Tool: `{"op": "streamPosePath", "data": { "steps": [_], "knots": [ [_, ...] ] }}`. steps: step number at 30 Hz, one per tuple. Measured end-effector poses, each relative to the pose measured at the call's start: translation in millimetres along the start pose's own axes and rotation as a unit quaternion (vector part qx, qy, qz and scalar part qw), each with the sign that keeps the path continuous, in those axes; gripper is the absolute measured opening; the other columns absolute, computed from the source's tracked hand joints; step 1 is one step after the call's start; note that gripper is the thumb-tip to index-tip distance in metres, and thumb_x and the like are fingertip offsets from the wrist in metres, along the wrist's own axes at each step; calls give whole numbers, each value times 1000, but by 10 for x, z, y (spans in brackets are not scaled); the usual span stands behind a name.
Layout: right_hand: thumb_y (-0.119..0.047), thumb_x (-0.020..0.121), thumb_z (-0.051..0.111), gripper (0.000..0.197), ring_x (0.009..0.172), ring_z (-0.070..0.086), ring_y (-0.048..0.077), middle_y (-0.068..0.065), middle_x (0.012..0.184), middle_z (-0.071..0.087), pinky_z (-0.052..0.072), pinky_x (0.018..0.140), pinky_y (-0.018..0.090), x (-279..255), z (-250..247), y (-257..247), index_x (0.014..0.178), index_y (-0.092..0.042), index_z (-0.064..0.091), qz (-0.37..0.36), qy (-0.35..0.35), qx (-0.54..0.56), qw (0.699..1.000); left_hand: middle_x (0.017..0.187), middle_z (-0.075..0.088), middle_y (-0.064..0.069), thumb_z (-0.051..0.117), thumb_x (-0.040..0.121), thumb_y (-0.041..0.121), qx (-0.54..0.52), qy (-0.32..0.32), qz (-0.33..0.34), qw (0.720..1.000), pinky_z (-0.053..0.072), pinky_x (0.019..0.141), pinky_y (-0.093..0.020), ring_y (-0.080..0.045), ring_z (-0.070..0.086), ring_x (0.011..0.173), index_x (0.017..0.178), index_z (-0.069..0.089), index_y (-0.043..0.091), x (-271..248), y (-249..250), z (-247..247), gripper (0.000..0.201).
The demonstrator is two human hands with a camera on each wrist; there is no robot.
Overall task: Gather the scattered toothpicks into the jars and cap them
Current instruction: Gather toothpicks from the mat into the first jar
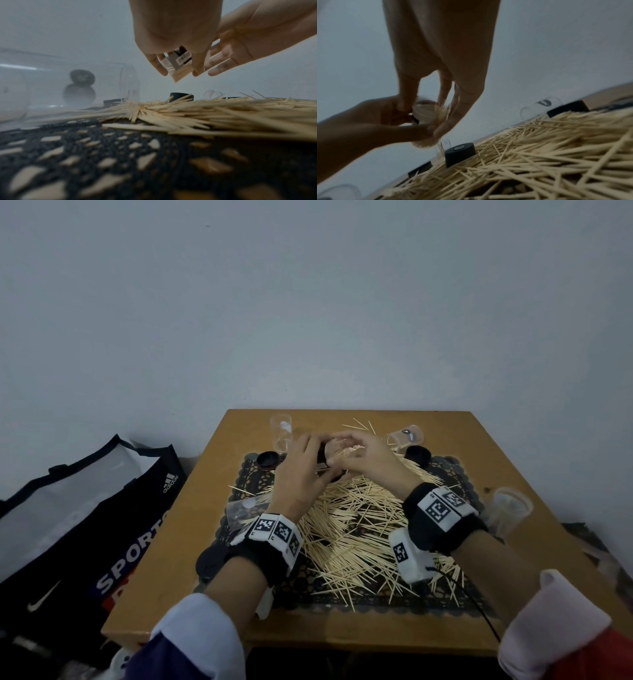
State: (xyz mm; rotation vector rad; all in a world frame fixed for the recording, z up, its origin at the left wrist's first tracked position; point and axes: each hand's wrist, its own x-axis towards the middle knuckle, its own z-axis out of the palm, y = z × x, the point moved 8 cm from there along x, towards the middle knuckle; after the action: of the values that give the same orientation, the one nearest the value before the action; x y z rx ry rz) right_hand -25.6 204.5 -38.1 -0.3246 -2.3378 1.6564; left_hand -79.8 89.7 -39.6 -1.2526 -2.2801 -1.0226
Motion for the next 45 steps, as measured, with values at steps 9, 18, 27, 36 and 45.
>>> {"op": "streamPosePath", "data": {
  "steps": [9, 18, 27, 36, 45],
  "knots": [
    [6, 64, 81, 58, 100, 64, 20, -2, 119, 61, 56, 84, 38, 24, -167, 132, 113, -22, 64, 32, 35, -48, 998, 141, 45, 2, 84, 70, 24, 40, -31, -1, 999, 50, 66, -25, -13, 41, 124, 136, 48, 17, -9, -71, 86, 76],
    [-8, 65, 86, 64, 105, 62, 10, -3, 118, 60, 52, 73, 23, -72, -75, 137, 120, -23, 57, 43, -19, 4, 999, 121, 60, 1, 81, 75, 26, 32, -18, 32, 999, 41, 68, -22, -16, 56, 106, 124, 58, 16, -19, 1, 68, 56],
    [-6, 66, 85, 62, 103, 65, 22, 1, 113, 63, 57, 85, 39, -94, -152, 170, 121, -17, 59, 38, 16, 6, 999, 127, 59, -4, 84, 72, 26, 20, -46, 64, 997, 47, 91, -34, -20, 55, 113, 131, 56, 12, -11, 34, 140, 67],
    [-15, 85, 72, 48, 113, 55, 15, 2, 131, 54, 49, 85, 26, -121, -365, 356, 129, -19, 55, 89, -33, -222, 970, 120, 60, 2, 82, 75, 32, 25, -51, 33, 998, 46, 86, -40, -19, 56, 107, 128, 56, 19, -7, -79, 174, 61],
    [-10, 74, 81, 69, 121, 52, 21, 2, 129, 55, 44, 97, 34, -170, -298, 536, 135, -22, 51, 96, -101, -394, 908, 121, 60, 1, 82, 75, 35, 32, -66, 15, 997, 45, 85, -37, -20, 56, 107, 128, 56, 18, -20, -81, 182, 61]
  ]
}}
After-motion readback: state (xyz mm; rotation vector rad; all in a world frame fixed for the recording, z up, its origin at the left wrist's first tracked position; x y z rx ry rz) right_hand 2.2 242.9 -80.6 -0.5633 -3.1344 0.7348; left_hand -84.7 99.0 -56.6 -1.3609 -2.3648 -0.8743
